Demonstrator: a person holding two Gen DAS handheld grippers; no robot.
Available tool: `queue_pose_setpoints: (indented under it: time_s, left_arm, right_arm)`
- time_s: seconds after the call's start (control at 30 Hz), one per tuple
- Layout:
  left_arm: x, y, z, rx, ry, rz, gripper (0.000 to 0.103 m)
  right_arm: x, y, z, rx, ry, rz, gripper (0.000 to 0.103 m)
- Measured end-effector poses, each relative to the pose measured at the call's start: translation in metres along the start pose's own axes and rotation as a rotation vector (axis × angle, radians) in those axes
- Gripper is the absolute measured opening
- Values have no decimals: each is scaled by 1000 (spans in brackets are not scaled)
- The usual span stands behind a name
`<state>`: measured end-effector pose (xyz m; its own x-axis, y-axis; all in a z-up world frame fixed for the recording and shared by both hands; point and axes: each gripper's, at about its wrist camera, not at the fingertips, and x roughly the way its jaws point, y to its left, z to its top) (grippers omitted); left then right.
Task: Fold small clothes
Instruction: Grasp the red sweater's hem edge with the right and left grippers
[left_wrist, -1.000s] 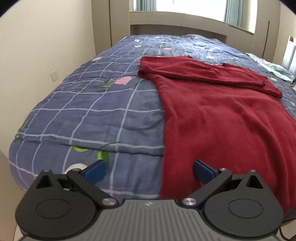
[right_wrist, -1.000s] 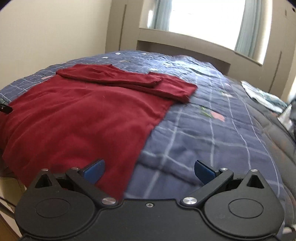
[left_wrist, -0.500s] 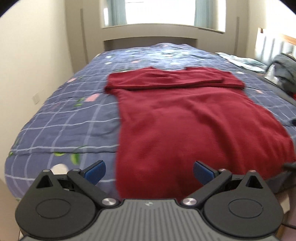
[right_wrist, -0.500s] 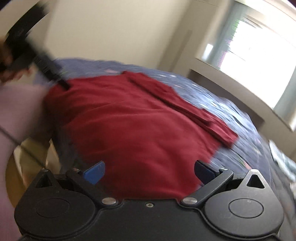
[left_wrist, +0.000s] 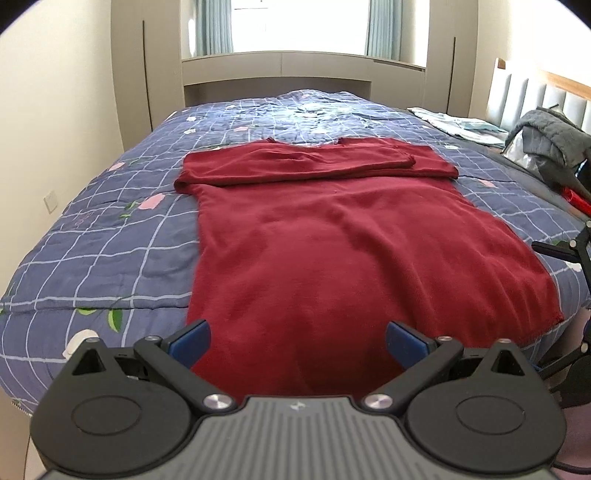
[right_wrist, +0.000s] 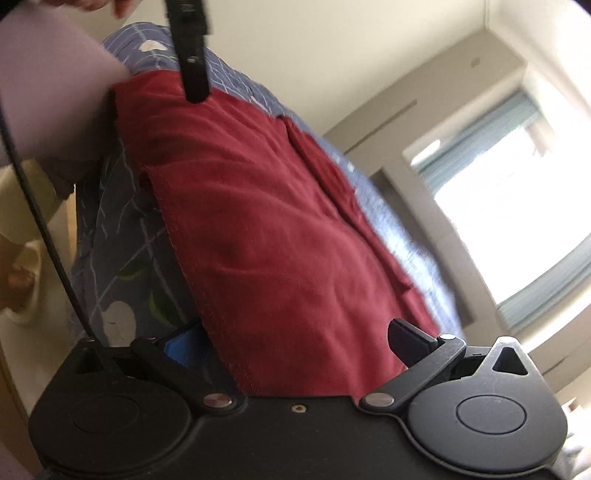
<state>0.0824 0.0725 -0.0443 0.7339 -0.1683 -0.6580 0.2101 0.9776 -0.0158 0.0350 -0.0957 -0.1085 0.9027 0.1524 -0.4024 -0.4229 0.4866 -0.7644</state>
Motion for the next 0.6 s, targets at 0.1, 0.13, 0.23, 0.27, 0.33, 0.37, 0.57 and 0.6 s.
queue_pose_setpoints:
  time_s: [0.1, 0.13, 0.23, 0.27, 0.33, 0.37, 0.57, 0.6]
  left_arm:
    - [-2, 2, 0, -8, 0, -5, 103]
    - [-3, 1, -1, -7, 0, -6, 103]
    - [-5, 0, -1, 0, -4, -7, 103]
    - [-5, -1, -1, 3, -4, -8, 103]
    - [-6, -2, -1, 8, -7, -14, 103]
    - [-8, -3, -1, 12, -10, -18, 103]
    - [-18, -16, -5, 60, -37, -82, 103]
    - [-19, -21, -6, 80, -44, -100, 103]
  right_arm:
    - [-11, 0, 0, -17, -69, -37, 101]
    - [-14, -4, 0, -1, -83, -41, 100]
    - [-18, -21, 3, 79, -110, -39, 85]
    - [-18, -28, 3, 113, -118, -33, 72]
    - [-18, -42, 6, 183, -121, 12, 51]
    - [-17, -51, 9, 222, -118, 43, 41]
    - [-10, -93, 27, 407, -109, 189, 20]
    - [-12, -96, 33, 418, -111, 198, 18]
